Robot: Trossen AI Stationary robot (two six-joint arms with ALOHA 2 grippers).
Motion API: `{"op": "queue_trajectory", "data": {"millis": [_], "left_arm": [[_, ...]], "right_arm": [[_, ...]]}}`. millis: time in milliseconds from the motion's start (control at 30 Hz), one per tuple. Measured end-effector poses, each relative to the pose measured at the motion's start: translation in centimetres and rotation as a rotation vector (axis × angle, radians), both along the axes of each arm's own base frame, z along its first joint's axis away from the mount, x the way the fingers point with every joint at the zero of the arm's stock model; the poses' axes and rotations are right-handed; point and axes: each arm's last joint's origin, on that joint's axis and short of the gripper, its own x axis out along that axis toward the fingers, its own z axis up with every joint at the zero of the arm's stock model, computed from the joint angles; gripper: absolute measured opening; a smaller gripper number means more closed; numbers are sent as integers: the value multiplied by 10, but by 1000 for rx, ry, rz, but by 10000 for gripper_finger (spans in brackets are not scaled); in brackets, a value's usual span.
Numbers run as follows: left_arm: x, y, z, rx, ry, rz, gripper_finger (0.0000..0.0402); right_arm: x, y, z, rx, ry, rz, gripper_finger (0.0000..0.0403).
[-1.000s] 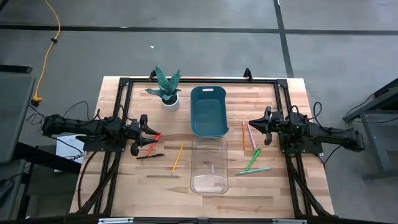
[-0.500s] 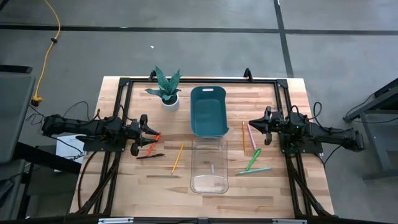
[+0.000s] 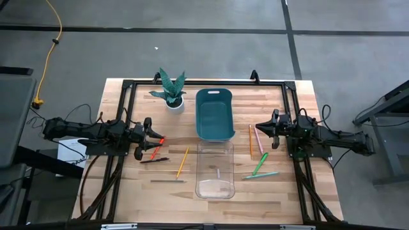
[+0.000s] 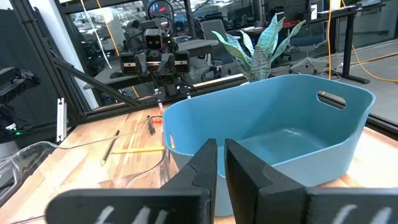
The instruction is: Sort pens & pencils
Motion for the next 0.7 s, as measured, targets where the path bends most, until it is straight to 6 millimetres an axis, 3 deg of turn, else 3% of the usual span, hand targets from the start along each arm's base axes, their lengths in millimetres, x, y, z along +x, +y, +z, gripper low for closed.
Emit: {"op": "queue_trajectory", "data": {"millis": [233,433,700], "left_arm": [[0,1,4,-12,-45,21,145],[-1,4,31,-184,-329,126,145],[-12,7,59,-182,-651,209,145]], "right_arm": [[0,0,0,0,0,0,22],[0,0,0,0,0,0,22],[0,0,4,28,-47,0,22]]}}
